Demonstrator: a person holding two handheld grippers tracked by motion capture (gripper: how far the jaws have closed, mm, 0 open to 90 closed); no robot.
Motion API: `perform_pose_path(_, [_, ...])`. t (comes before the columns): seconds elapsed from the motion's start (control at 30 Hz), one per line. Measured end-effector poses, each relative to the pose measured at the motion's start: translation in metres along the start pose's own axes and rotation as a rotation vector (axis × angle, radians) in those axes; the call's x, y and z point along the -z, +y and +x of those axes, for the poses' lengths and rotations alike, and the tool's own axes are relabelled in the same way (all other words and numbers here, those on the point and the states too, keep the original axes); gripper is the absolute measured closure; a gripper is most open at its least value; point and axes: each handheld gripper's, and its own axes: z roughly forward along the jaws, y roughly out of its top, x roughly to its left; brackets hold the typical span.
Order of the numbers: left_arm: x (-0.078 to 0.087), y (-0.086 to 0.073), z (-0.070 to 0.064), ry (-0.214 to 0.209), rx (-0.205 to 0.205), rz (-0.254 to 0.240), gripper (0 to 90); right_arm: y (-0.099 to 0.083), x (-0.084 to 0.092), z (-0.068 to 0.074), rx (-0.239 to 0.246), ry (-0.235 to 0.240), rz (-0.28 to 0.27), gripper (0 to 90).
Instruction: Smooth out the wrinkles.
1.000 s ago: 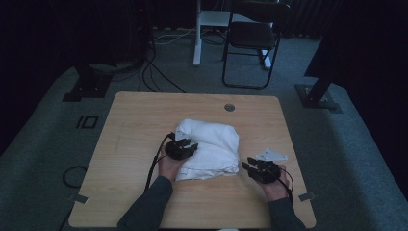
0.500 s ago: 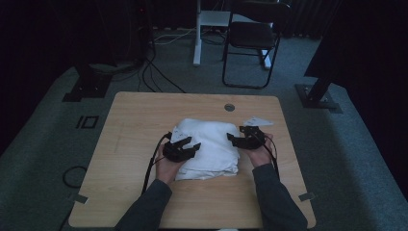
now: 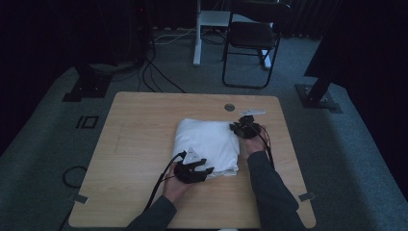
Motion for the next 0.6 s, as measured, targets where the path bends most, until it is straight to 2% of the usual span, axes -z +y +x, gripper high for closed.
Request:
perform_pose_path(0.07, [-0.005, -0.003, -0.002, -0.006, -0.005, 0.01, 52.3, -0.004, -0.005, 0.0, 0.008, -0.017, 0.023, 75.4])
perform_pose_path(0.13, [-0.008, -0.005, -0.003, -0.006, -0.003, 0.015, 52.2, -0.006, -0.005, 0.0, 0.008, -0.021, 0.021, 73.6])
perform_pose_path(0.17, [-0.011, -0.006, -0.004, -0.004, -0.005, 0.018, 51.9, -0.006, 0.003, 0.003, -0.008, -0.045, 0.004, 62.9])
perform_pose_path(0.2, [-0.013, -0.007, -0.005, -0.005, -0.003, 0.014, 51.6, -0.006, 0.008, 0.005, -0.008, -0.048, -0.011, 59.2])
perform_pose_path(0.3, [-0.015, -0.007, -0.007, 0.003, -0.011, 0.013, 50.8, -0.012, 0.038, 0.025, 0.019, -0.024, -0.094, 50.3])
perform_pose_path(0.4, [-0.015, -0.008, -0.006, 0.001, -0.006, 0.002, 51.0, -0.03, 0.062, 0.051, 0.115, 0.023, -0.124, 47.8])
perform_pose_path(0.47, [-0.014, -0.009, -0.007, 0.004, -0.008, -0.007, 50.8, -0.048, 0.068, 0.065, 0.172, 0.06, -0.105, 47.8])
perform_pose_path(0.57, [-0.012, -0.011, -0.007, 0.003, -0.015, -0.017, 50.4, -0.069, 0.064, 0.072, 0.185, 0.098, -0.054, 48.0])
perform_pose_path(0.6, [-0.012, -0.011, -0.007, 0.003, -0.015, -0.017, 50.3, -0.069, 0.064, 0.072, 0.185, 0.098, -0.054, 48.0])
